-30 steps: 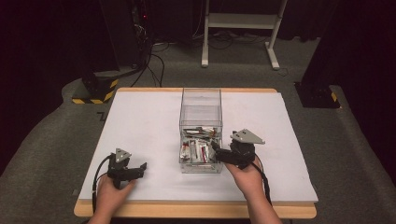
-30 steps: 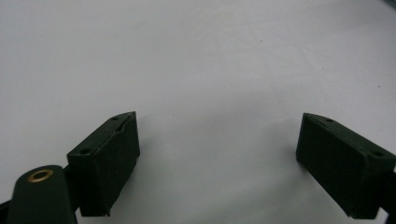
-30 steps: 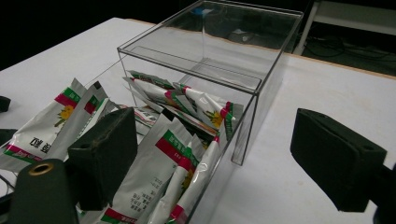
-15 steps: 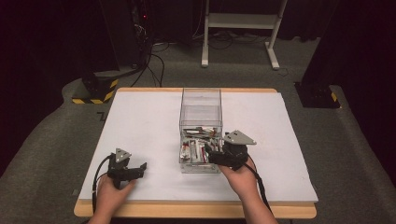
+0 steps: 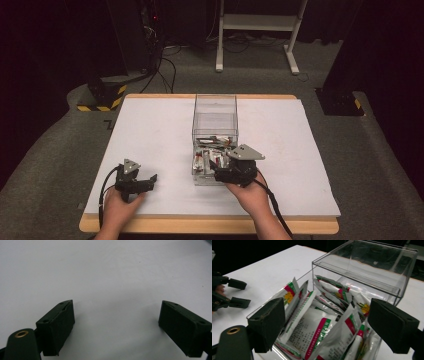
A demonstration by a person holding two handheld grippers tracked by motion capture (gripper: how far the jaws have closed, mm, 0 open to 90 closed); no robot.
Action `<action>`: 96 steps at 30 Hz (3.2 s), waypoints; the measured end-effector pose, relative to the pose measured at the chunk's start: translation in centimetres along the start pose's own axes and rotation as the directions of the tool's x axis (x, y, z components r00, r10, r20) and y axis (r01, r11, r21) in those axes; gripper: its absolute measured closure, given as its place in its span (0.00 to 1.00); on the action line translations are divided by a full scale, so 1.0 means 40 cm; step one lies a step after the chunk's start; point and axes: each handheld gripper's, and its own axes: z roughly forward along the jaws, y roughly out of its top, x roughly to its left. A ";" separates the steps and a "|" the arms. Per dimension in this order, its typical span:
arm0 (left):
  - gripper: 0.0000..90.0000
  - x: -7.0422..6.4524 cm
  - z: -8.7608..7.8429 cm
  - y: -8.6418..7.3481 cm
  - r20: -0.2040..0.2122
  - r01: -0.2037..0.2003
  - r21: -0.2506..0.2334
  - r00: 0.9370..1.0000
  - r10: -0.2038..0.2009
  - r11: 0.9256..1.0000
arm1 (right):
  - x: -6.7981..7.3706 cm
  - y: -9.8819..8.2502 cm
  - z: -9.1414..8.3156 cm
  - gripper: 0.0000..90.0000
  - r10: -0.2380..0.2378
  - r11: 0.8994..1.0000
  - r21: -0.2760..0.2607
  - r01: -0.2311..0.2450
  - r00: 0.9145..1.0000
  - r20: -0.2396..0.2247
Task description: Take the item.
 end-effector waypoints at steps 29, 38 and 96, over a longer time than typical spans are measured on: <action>0.15 0.000 0.000 0.000 0.001 0.000 0.000 1.000 0.000 1.000 | 0.036 -0.018 0.013 0.35 0.030 1.000 0.007 -0.030 0.993 -0.114; 0.15 -0.001 0.000 0.000 0.002 0.001 0.000 1.000 -0.001 1.000 | 0.032 -0.024 0.013 0.47 0.033 0.999 0.009 -0.032 0.993 -0.113; 0.15 -0.001 0.000 -0.001 0.000 0.001 -0.002 1.000 -0.001 1.000 | 0.036 -0.037 0.031 1.00 0.033 0.998 0.062 -0.026 0.994 -0.106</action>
